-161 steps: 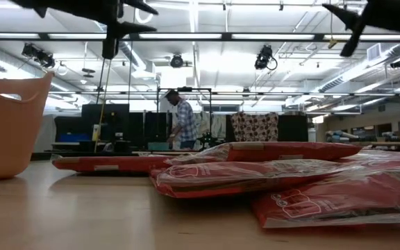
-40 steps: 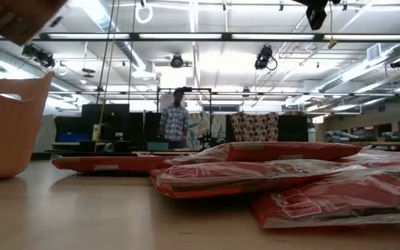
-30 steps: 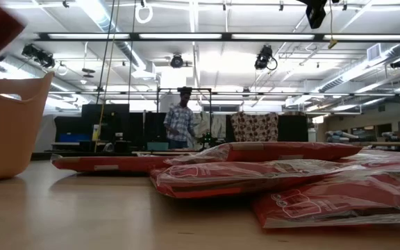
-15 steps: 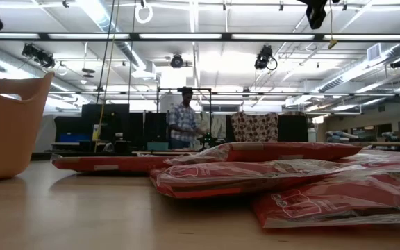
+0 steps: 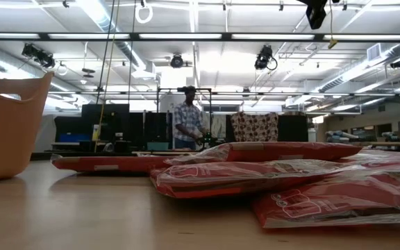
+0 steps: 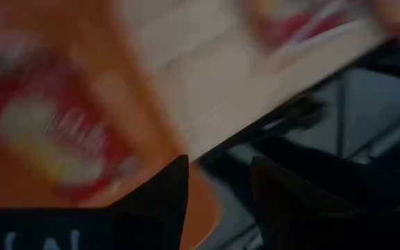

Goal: Sort popcorn bags into baskets
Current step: Put the red popcorn bag into the orange container

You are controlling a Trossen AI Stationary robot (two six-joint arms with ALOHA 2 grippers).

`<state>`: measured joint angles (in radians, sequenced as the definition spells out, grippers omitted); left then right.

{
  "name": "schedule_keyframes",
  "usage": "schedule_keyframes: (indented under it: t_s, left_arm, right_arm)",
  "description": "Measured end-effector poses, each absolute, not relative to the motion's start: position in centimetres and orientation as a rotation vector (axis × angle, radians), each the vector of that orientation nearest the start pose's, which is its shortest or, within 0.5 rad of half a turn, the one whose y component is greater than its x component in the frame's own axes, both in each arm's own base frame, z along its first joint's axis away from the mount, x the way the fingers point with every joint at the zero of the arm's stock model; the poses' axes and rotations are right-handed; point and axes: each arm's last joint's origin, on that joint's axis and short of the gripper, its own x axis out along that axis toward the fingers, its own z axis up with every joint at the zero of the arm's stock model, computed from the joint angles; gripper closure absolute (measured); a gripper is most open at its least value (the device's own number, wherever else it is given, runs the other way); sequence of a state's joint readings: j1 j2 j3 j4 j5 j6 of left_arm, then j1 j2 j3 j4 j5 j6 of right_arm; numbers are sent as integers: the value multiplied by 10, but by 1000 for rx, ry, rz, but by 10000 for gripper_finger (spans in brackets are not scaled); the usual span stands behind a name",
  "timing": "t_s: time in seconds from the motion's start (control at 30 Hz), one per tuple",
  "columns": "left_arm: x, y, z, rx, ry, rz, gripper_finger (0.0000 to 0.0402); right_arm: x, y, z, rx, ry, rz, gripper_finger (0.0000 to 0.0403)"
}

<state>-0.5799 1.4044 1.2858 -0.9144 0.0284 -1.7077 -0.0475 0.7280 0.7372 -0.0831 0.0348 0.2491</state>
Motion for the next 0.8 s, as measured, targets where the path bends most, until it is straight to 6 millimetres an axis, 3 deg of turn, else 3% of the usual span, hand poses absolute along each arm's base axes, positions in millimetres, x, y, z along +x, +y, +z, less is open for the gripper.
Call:
schedule_keyframes:
  t_s: [0.2,0.37,0.63,0.8]
  left_arm:
    - [259,-118,310,-1184,1051,409,259]
    - [289,-91,296,-1029,1012,356,260]
    - [341,-57,249,-670,989,306,256]
    - [370,-54,217,-425,947,226,226]
  right_arm:
    - [164,-9,334,236,63,-92,353]
    - [164,-9,334,236,63,-93,353]
    - [164,-10,335,235,58,-119,353]
    - [163,-10,335,236,57,-120,353]
